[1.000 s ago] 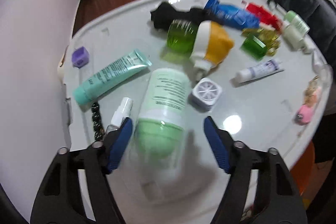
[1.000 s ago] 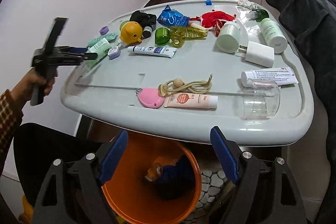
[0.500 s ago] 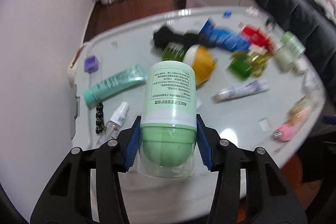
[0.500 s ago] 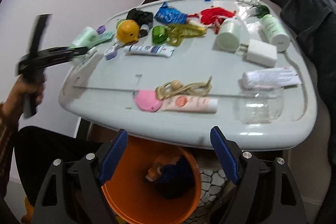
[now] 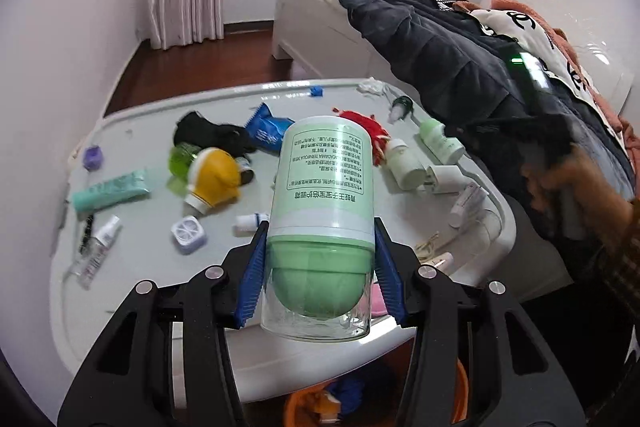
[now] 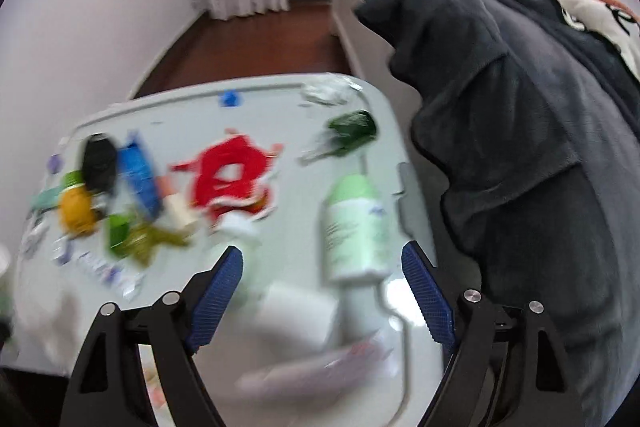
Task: Collect trash
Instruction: 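Grasp the green-capped jar with the left tool while the right tool grasps a white jar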
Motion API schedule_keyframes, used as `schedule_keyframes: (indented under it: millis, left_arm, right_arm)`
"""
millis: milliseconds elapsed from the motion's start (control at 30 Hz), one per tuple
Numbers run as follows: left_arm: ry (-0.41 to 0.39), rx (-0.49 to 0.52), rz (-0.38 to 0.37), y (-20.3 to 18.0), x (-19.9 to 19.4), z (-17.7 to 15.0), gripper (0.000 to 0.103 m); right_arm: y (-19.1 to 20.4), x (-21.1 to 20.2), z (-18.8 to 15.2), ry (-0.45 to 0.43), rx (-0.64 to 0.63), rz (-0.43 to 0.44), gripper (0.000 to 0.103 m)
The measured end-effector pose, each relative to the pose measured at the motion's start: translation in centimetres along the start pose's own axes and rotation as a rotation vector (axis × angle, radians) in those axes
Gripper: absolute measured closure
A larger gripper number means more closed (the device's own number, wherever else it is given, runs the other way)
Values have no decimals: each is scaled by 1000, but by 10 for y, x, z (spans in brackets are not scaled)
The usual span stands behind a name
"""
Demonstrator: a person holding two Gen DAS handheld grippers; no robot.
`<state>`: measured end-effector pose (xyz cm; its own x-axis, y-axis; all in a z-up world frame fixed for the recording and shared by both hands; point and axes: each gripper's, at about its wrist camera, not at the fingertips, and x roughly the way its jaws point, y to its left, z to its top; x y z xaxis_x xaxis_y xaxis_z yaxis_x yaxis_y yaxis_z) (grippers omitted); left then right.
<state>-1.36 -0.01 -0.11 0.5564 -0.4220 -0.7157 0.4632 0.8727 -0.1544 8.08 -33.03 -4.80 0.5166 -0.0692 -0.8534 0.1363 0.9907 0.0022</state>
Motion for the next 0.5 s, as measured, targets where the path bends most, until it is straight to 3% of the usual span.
schedule_keyframes:
  millis: [67, 233, 367, 500]
  left_arm:
    - [13, 9, 1, -1, 4, -1, 55]
    - [40, 12, -1, 1, 9, -6, 55]
    - [53, 13, -6, 1, 13, -7, 55]
    - [53, 18, -10, -1, 13, -7, 55]
  right_arm:
    - [-4, 26, 8, 29, -19, -50, 27]
    - [-2, 69, 12, 106, -60, -92, 51]
    - [1, 79, 12, 114, -72, -125, 56]
    - [3, 65, 16, 80, -63, -88, 56]
